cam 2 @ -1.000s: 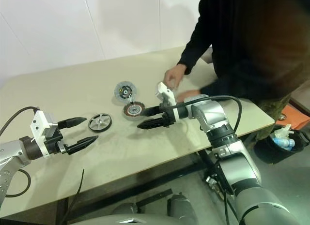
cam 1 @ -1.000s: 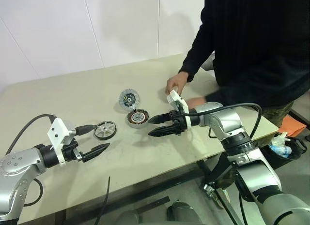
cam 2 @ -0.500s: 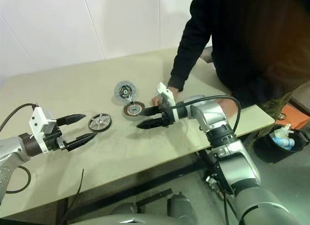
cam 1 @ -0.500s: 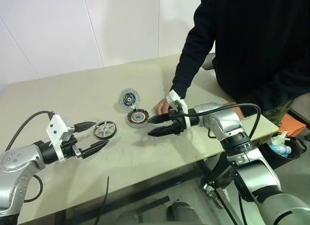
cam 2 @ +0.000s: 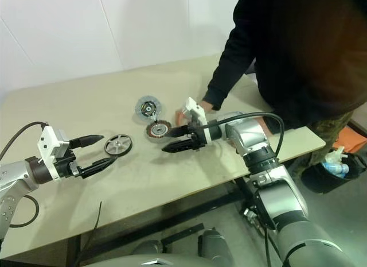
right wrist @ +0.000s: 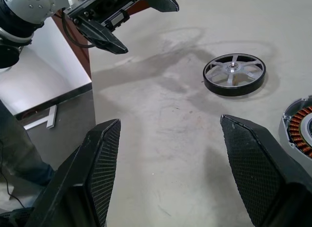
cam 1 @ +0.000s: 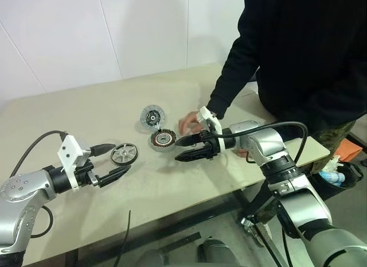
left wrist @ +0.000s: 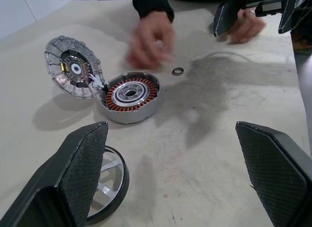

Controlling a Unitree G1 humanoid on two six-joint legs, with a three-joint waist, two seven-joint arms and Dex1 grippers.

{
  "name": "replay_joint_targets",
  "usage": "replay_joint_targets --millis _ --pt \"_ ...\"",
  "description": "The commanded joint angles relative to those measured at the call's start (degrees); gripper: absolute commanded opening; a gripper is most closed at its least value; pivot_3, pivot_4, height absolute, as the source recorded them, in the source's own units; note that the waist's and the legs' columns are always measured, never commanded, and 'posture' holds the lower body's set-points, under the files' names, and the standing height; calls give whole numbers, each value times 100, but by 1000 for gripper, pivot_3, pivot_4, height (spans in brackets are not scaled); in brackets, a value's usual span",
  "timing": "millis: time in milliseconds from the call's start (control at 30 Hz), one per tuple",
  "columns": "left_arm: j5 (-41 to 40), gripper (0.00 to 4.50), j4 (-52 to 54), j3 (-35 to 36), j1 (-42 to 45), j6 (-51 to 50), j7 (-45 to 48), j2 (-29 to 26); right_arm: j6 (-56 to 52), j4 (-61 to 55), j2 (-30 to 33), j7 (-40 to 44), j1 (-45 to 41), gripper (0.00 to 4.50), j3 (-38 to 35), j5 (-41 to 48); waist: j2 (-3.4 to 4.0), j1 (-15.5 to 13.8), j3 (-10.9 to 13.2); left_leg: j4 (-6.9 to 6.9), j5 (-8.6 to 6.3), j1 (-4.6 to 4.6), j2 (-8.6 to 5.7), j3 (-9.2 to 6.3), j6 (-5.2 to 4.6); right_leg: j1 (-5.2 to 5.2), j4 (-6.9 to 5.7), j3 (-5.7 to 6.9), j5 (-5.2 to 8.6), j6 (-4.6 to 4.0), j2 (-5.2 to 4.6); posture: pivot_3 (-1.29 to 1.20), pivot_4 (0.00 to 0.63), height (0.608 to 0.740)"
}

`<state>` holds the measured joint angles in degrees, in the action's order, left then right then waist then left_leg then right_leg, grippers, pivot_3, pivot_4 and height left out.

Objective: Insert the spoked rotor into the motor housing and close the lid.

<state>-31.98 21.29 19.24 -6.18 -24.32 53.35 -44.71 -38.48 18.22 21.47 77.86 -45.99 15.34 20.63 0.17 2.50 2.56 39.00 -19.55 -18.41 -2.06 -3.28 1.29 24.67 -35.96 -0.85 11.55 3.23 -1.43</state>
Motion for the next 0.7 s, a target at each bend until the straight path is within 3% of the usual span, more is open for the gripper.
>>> replay_joint_targets --millis 33,700 --pt "-32 4457 91 91 72 67 -22 -28 34 -70 -51 -8 -200 3436 -77 69 0 0 0 0 0 0 0 0 0 0 0 0 0 0 0 0 0 740" --pt "-1 4457 -48 14 241 92 -14 -11 92 3 -48 -39 -219 3436 -81 34 0 1 2 -1 0 -1 0 0 0 0 2 0 1 1 0 0 0 740"
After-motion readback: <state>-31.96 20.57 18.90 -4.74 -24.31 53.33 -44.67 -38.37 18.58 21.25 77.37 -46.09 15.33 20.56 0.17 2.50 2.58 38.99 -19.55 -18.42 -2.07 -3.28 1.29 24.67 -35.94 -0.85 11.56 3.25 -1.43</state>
